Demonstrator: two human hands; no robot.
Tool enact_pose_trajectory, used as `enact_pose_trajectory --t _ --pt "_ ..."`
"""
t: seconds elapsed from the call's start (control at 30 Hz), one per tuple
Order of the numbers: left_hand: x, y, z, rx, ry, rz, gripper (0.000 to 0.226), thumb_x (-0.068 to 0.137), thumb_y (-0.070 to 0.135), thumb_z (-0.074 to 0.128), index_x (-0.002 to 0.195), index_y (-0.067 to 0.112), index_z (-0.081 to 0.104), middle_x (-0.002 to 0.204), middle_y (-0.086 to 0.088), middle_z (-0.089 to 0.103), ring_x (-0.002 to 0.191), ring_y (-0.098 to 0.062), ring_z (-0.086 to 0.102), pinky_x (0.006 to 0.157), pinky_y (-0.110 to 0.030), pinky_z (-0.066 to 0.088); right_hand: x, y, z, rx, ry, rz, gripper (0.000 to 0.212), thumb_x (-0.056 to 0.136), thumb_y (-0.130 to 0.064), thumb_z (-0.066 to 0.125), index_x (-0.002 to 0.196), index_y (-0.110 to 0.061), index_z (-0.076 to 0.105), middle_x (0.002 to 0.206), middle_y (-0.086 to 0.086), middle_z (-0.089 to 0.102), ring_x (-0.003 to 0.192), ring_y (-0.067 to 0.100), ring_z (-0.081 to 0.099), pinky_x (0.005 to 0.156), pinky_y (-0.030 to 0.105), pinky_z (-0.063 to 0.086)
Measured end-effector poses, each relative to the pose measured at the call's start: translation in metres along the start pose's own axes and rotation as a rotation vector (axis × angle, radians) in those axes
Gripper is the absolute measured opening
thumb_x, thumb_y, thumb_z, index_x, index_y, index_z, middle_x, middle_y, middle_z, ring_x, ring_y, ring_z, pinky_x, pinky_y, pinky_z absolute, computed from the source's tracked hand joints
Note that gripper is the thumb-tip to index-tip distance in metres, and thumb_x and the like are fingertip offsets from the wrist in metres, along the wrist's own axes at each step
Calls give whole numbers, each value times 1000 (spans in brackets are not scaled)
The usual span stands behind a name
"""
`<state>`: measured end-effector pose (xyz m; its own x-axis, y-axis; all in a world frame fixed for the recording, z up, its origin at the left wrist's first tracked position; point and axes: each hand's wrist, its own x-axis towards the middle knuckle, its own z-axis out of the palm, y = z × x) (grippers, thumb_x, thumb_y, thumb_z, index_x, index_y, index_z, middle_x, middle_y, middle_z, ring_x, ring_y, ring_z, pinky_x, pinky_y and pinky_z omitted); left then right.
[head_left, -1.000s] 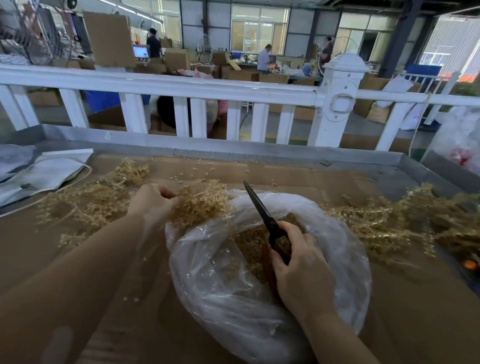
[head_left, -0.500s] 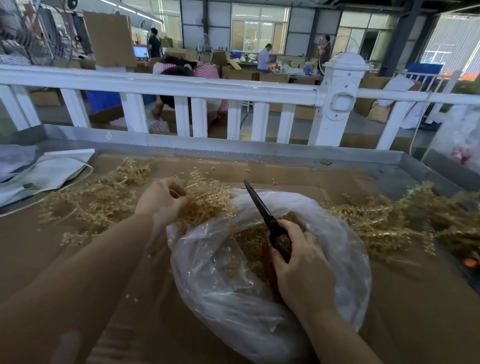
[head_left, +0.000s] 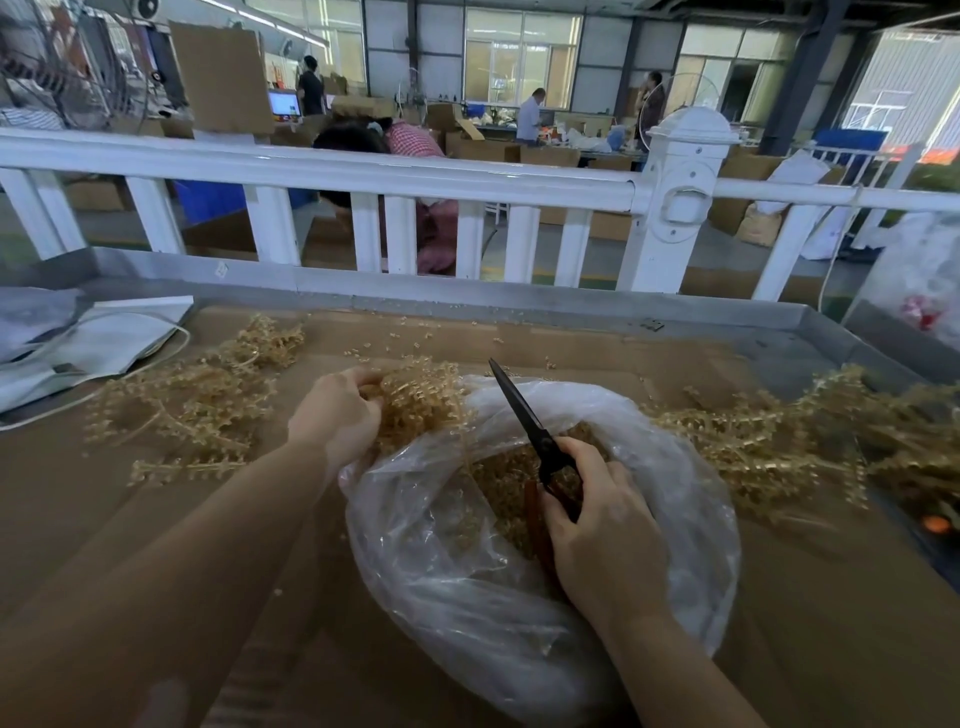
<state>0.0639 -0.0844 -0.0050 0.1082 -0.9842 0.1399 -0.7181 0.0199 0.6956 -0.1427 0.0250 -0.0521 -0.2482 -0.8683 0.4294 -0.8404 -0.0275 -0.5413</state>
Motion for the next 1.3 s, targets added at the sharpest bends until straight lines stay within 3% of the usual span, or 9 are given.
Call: enact_pose_trajectory --t 0.13,0.23,0.43,0.63,0.73,0.9,0.97,1.07,1.3 --pt "-6 3 -3 -74 -69 -29 19 87 15 63 102 27 61 97 -1 66 92 -24 63 96 -45 45 0 1 0 11 -11 -2 46 88 -28 64 132 -29 51 111 -5 58 106 15 52 83 26 41" --pt "-10 4 -6 -67 -9 21 17 84 21 70 76 28 58 81 5 64 82 -19 62 95 -46 45 0 1 0 14 -10 -8 46 88 -29 63 132 -29 51 110 -6 58 106 14 52 81 25 41" --pt "-14 10 -6 -191 200 41 22 82 23 72 67 35 63 77 20 65 84 -11 63 95 -46 45 0 0 0 18 -2 -9 46 88 -28 63 132 -29 50 110 -6 58 105 15 52 82 27 42" --pt "-18 26 -10 -653 311 80 21 79 8 74 74 28 68 82 12 70 82 -1 65 80 -15 50 0 1 1 0 8 -9 47 88 -28 63 132 -29 50 110 -6 58 106 15 52 82 28 42" --pt "-30 38 -10 -756 203 174 21 78 0 72 74 21 68 77 11 71 77 2 66 74 -10 50 0 1 1 0 16 -13 46 87 -27 64 132 -28 51 110 -5 59 106 16 52 82 28 42" --pt "-47 42 6 -670 15 185 19 77 1 72 71 18 70 75 5 72 78 -10 68 74 -18 53 0 0 2 19 21 0 46 88 -28 63 132 -29 51 110 -4 58 106 16 52 83 29 42" --pt "-50 40 13 -648 -11 165 10 77 12 75 71 17 70 70 7 71 72 -7 66 67 -13 51 -1 0 1 19 24 2 46 88 -29 63 132 -29 51 111 -4 58 107 17 52 83 28 41" --pt "-52 39 21 -572 -29 141 17 73 19 80 71 14 63 66 6 64 64 -7 59 55 -8 44 -2 -1 0 9 30 3 46 88 -29 63 133 -29 51 111 -4 58 107 16 51 83 27 40" --pt "-55 43 27 -295 -152 128 46 84 17 70 124 16 49 83 3 56 71 -7 52 58 -11 43 -3 -5 0 22 106 -23 46 85 -22 68 129 -22 56 106 1 61 102 22 56 80 29 41"
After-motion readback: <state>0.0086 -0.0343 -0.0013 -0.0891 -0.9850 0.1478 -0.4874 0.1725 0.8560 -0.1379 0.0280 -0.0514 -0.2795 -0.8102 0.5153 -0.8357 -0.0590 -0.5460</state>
